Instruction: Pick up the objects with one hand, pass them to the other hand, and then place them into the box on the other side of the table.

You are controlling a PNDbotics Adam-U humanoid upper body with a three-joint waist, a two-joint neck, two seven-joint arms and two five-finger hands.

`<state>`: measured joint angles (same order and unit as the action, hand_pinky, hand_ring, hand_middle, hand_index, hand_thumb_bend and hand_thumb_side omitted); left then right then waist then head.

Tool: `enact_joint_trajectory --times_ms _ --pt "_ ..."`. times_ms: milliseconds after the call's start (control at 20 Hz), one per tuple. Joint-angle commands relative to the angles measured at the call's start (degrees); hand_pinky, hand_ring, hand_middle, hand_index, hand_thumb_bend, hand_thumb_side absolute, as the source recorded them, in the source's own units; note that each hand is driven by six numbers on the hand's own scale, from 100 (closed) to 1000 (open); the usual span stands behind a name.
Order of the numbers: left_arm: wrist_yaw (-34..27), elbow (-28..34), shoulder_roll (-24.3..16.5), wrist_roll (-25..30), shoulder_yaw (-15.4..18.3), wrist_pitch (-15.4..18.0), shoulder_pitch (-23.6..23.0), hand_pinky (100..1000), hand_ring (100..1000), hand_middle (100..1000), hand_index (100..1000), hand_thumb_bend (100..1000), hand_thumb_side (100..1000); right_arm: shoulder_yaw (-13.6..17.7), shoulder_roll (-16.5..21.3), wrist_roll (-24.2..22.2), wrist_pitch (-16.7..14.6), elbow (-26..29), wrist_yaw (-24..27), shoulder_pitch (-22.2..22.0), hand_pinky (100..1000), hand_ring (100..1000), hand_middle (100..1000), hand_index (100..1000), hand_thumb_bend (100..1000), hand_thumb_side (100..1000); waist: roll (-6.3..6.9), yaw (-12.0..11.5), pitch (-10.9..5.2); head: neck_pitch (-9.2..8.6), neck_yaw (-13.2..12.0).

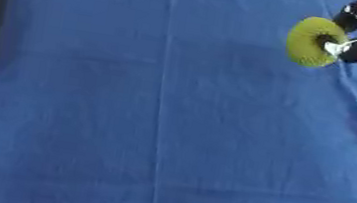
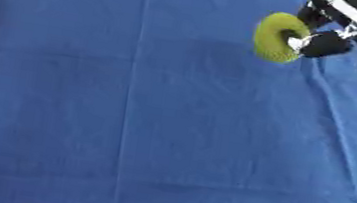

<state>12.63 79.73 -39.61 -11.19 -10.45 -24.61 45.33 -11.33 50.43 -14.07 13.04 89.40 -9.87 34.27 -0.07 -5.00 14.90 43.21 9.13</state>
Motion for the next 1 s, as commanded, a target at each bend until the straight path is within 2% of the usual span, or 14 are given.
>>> enact_joint_trajectory --times_ms 50,300,750,800,850,1000 --pt "-0.12 1.00 -1.03 0.27 0.21 0.23 1.32 821 627 604 699 100 455 0.80 -0.34 1.63 -0.08 1.32 1.09 1.71 752 573 401 468 138 100 0.08 -0.05 -1.77 -0.04 -0.18" --pt "-0.39 2.22 -0.99 0.66 -0.02 0.38 1.89 821 626 603 698 100 452 0.24 -3.91 4.13 -0.46 1.52 2.66 3.58 739 564 393 465 113 100 0.14 -0.24 -2.02 -0.04 -0.24" --pt "-0.39 3.75 -0.12 2.16 -1.16 0.63 4.51 821 626 603 699 100 441 -1.27 -10.52 5.32 -1.38 0.42 2.05 6.61 729 557 387 462 100 100 0.19 -0.68 -2.58 0.40 -0.28" --pt "-0.34 4.07 0.06 2.51 -1.39 0.71 4.99 821 627 603 699 100 486 -1.41 -11.28 5.38 -1.53 0.20 1.95 6.90 727 555 386 462 100 100 0.22 -0.74 -2.64 0.44 -0.27" --pt "-0.29 4.49 0.29 2.98 -1.71 0.84 5.58 821 627 604 700 100 438 -1.55 -12.15 5.46 -1.71 -0.03 1.88 7.23 726 554 385 462 100 100 0.26 -0.79 -2.71 0.49 -0.27" --pt "-0.02 5.65 0.95 4.55 -2.70 1.00 7.21 820 629 605 701 100 429 -2.07 -14.38 5.67 -2.17 -0.75 1.37 8.04 725 552 384 460 100 100 0.36 -0.91 -2.94 0.62 -0.24"
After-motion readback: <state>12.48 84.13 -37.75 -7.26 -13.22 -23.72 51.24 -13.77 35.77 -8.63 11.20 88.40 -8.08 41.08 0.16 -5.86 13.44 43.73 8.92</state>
